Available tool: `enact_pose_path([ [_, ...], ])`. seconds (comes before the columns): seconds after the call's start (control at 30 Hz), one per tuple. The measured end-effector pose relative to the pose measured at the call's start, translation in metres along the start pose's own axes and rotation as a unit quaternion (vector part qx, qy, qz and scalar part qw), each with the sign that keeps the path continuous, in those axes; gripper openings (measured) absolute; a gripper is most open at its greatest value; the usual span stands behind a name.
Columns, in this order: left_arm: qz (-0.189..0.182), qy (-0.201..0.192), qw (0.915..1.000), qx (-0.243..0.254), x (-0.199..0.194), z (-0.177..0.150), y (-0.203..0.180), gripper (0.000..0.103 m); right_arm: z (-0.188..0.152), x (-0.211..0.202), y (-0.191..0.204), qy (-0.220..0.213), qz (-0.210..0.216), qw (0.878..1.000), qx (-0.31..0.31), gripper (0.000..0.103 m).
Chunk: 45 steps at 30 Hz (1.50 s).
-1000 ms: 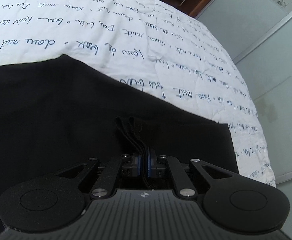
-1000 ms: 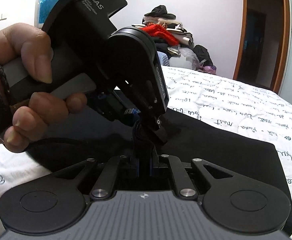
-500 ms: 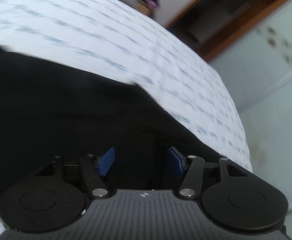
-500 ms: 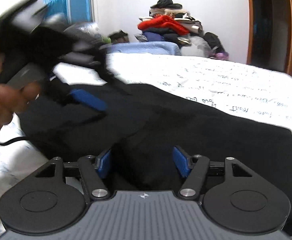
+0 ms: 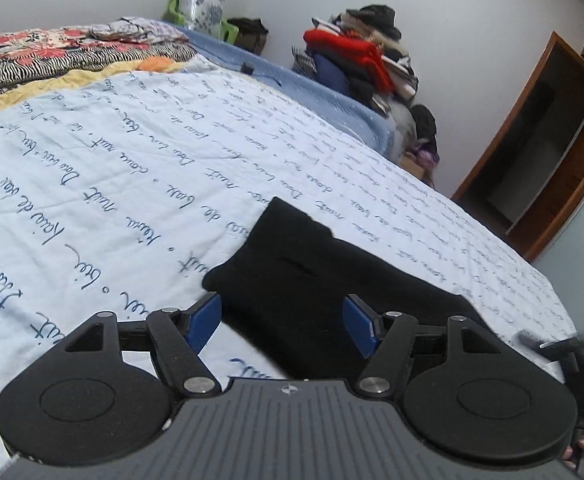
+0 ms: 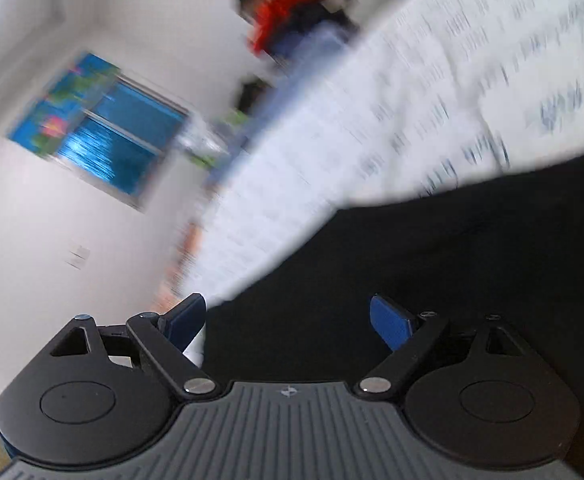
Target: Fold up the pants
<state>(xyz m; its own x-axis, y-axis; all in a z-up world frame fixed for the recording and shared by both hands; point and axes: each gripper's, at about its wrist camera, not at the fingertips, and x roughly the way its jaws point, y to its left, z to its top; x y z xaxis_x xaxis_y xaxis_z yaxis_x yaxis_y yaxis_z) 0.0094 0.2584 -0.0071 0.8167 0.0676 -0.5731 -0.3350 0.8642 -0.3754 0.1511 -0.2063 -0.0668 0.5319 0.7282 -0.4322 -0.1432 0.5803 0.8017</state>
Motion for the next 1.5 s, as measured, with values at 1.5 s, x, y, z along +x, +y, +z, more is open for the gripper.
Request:
enact_pose_path([
  [1.5,0.006,-0.055,0.9961,-0.068,0.032,-0.044,0.048,0.091,-0.24,0.144,0.179,-0.027,-0.132,0.635,-0.761,0.08],
])
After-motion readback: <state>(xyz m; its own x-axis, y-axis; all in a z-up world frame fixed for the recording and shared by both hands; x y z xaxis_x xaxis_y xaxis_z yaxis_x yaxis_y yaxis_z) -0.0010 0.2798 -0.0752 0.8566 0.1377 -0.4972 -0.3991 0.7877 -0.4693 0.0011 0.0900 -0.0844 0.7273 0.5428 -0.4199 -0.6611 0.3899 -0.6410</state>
